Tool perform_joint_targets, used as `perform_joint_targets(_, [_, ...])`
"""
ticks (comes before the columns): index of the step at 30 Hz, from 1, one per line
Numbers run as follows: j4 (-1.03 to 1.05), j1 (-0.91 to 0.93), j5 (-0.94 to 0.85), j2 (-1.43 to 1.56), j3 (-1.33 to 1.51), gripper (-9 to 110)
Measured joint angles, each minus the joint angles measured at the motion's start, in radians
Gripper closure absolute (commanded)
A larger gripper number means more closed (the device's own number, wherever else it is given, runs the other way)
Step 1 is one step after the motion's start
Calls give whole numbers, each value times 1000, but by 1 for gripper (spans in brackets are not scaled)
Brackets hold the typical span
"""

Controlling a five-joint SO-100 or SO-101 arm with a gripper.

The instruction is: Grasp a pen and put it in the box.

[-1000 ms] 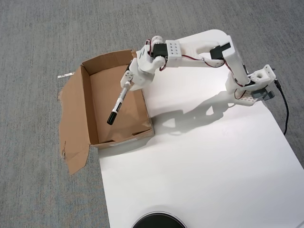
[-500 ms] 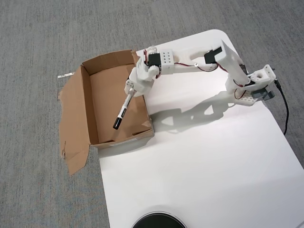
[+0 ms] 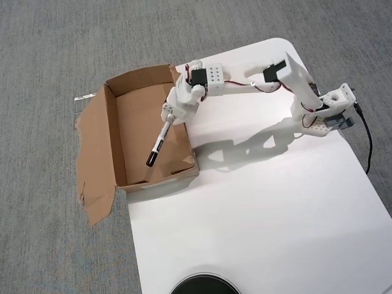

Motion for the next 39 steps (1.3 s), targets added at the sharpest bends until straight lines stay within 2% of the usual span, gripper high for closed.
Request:
perform_joint_targets(28, [8, -28, -2, 18, 0, 87])
perform_joint_targets(39, [189, -48, -6, 206, 0, 87])
